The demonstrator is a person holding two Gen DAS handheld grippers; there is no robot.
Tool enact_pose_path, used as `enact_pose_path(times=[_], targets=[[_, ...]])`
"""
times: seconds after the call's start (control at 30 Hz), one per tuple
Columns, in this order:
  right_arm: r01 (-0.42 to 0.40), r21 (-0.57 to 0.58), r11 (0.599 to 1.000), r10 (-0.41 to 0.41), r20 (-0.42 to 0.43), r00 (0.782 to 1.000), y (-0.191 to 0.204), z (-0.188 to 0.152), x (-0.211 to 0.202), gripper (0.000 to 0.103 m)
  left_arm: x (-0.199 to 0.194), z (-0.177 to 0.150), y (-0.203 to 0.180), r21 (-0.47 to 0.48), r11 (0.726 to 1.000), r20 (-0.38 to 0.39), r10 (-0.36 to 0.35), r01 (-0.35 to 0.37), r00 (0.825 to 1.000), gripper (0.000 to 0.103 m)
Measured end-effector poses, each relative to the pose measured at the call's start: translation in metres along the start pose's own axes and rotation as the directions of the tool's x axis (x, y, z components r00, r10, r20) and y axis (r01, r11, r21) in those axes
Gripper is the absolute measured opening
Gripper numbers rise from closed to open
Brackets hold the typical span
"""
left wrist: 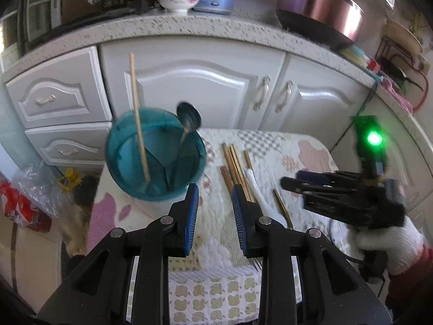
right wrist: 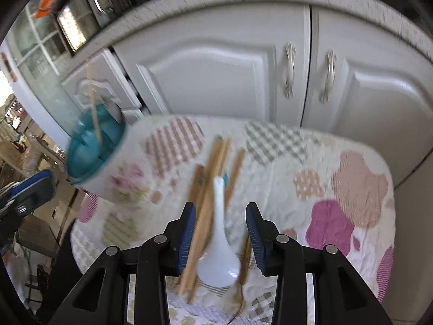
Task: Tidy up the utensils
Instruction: 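Lower the chopstick into the teal-rimmed cup with the left tool while the right tool drops the spoon in, then grasp the wooden-handled fork with the left tool while the right tool grasps a chopstick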
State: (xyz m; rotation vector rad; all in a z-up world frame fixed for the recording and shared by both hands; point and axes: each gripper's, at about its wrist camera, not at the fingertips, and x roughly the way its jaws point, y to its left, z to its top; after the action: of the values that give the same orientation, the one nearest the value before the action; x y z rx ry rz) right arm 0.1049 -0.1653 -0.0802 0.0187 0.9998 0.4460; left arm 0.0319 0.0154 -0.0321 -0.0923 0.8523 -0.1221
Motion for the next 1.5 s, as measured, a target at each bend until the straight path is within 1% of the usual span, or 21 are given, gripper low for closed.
enact_pose_path(times=[0.1, 0.23, 0.37, 0.4, 0.47, 0.53, 0.63, 0.73, 0.8, 0.9, 0.97, 1.17, 1.2, 1.23, 1.3, 1.33, 1.4, 1.47, 1.5], targets=[[0.002, 0.006, 1.0, -0.002, -0.049, 0.999, -0.001, -0.005, 0.026, 0.036, 0.006, -0.006, -0.002, 0.008, 1.0, -0.022, -0.005, 0.005, 1.0, 0.025], [0.017, -0.022, 1.0, -0.019, -0.102, 0.995, 0.009, -0.009, 0.057, 0.036, 0.013, -0.01, -0.002, 0.007, 1.0, -0.05, -0.007, 0.007, 0.999, 0.025], [0.058, -0.059, 0.997, -0.065, -0.138, 0.988, 0.019, -0.012, 0.081, 0.037, 0.021, -0.015, -0.004, 0.019, 1.0, -0.073, -0.009, 0.011, 0.997, 0.025], [0.063, -0.065, 0.996, -0.073, -0.148, 0.986, 0.02, -0.014, 0.086, 0.039, 0.023, -0.016, -0.005, 0.02, 1.0, -0.078, -0.01, 0.012, 0.997, 0.025], [0.072, -0.061, 0.996, -0.08, -0.137, 0.987, 0.017, -0.015, 0.085, 0.043, 0.03, -0.018, -0.007, 0.022, 1.0, -0.094, -0.016, 0.018, 0.995, 0.025], [0.1, -0.043, 0.994, -0.106, -0.143, 0.984, 0.007, -0.016, 0.081, 0.043, 0.036, -0.021, -0.009, 0.025, 0.999, -0.107, -0.021, 0.023, 0.994, 0.025], [0.16, -0.054, 0.986, -0.167, -0.17, 0.971, -0.017, -0.025, 0.076, 0.044, 0.049, -0.024, -0.012, 0.028, 0.999, -0.135, -0.039, 0.043, 0.99, 0.025], [0.152, 0.001, 0.988, -0.15, -0.177, 0.973, -0.044, -0.036, 0.059, 0.044, 0.066, -0.028, -0.018, 0.032, 0.997, -0.165, -0.061, 0.068, 0.984, 0.025], [0.172, 0.01, 0.985, -0.168, -0.171, 0.971, -0.058, -0.041, 0.049, 0.044, 0.078, -0.03, -0.021, 0.036, 0.997, -0.18, -0.065, 0.073, 0.982, 0.025], [0.128, 0.071, 0.989, -0.117, -0.14, 0.983, -0.071, -0.042, 0.03, 0.044, 0.096, -0.03, -0.025, 0.024, 0.996, -0.196, -0.082, 0.088, 0.977, 0.025], [0.11, 0.098, 0.989, -0.099, -0.105, 0.989, -0.077, -0.039, 0.019, 0.044, 0.107, -0.029, -0.026, 0.012, 0.995, -0.2, -0.099, 0.103, 0.975, 0.025], [0.069, 0.144, 0.987, -0.06, -0.072, 0.996, -0.086, -0.026, 0.016, 0.044, 0.137, -0.023, -0.023, -0.026, 0.998, -0.217, -0.067, 0.062, 0.974, 0.025], [0.069, 0.15, 0.986, -0.059, -0.067, 0.996, -0.087, -0.022, 0.019, 0.04, 0.139, -0.022, -0.023, -0.025, 0.998, -0.216, -0.061, 0.057, 0.974, 0.025], [0.063, 0.158, 0.985, -0.053, -0.065, 0.996, -0.088, -0.018, 0.02, 0.034, 0.143, -0.021, -0.024, -0.02, 0.999, -0.217, -0.053, 0.05, 0.975, 0.024], [0.038, 0.183, 0.982, -0.028, -0.06, 0.998, -0.094, -0.006, 0.029, 0.033, 0.149, -0.019, -0.026, -0.013, 0.999, -0.221, -0.036, 0.034, 0.975, 0.024], [0.031, 0.186, 0.982, -0.02, -0.062, 0.998, -0.095, 0.0, 0.035, 0.03, 0.153, -0.018, -0.026, -0.009, 1.0, -0.225, -0.026, 0.025, 0.974, 0.024], [0.046, 0.17, 0.984, -0.033, -0.076, 0.997, -0.097, 0.009, 0.046, 0.028, 0.162, -0.016, -0.027, -0.004, 1.0, -0.243, -0.017, 0.017, 0.97, 0.024], [0.067, 0.152, 0.986, -0.052, -0.104, 0.993, -0.098, 0.017, 0.059, 0.025, 0.168, -0.016, -0.027, -0.005, 1.0, -0.256, -0.018, 0.017, 0.967, 0.021], [0.072, 0.145, 0.987, -0.056, -0.115, 0.992, -0.098, 0.02, 0.064, 0.022, 0.169, -0.015, -0.027, -0.005, 1.0, -0.253, -0.022, 0.021, 0.967, 0.019]])
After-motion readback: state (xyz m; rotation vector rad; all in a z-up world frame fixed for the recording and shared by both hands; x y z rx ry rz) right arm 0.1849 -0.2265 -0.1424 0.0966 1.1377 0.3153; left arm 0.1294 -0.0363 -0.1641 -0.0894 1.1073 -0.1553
